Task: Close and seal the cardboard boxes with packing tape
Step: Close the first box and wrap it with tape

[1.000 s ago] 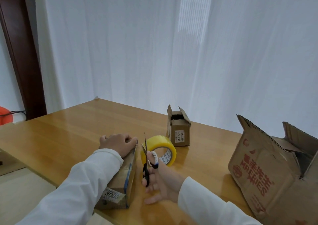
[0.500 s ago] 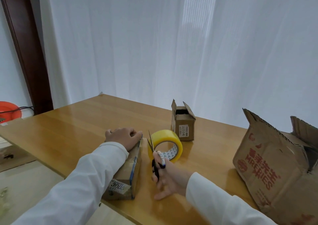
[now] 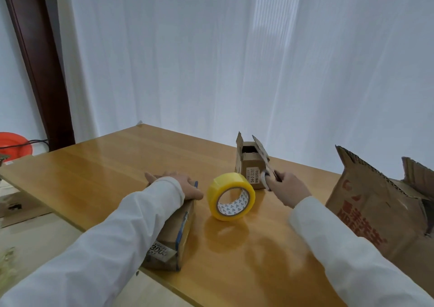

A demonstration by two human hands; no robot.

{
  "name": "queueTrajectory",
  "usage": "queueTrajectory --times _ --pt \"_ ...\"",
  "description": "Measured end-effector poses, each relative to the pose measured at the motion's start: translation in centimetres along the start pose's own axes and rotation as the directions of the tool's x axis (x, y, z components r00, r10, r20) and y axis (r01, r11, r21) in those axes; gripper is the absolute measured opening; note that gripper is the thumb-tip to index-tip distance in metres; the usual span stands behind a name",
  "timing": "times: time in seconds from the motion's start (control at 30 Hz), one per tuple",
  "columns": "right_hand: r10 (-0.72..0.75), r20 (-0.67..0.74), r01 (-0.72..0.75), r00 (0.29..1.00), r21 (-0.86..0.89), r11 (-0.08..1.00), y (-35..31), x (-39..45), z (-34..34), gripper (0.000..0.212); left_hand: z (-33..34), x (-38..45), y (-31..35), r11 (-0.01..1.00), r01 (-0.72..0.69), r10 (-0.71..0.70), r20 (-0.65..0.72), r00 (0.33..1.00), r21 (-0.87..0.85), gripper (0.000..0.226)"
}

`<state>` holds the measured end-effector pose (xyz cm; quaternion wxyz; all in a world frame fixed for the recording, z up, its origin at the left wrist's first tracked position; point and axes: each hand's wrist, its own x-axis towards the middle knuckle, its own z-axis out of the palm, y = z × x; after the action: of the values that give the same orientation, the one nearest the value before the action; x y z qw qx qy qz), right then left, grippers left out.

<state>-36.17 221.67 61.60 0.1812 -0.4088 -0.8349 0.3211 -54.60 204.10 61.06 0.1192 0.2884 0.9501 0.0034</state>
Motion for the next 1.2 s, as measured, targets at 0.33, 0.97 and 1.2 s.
queueTrajectory --times 0.33,0.97,1.2 --pt "0.157 0.103 -0.063 0.982 -0.611 0.789 5.0 1.8 1.7 0.039 1.0 -0.2 0.9 0.995 -0.058 0.063 -0.065 0.996 0.079 0.048" --pt "-0.664 -0.087 0.668 0.743 0.155 0.728 -8.8 -2.3 5.1 0.030 -0.6 -4.8 -10.2 0.078 -0.046 0.138 -0.035 0.990 -0.996 0.039" --pt "-0.469 0.498 0.189 0.729 0.513 0.838 -14.3 -5.6 10.1 0.093 -1.9 -6.5 -8.4 0.022 -0.126 -0.135 -0.128 0.983 -0.992 0.042"
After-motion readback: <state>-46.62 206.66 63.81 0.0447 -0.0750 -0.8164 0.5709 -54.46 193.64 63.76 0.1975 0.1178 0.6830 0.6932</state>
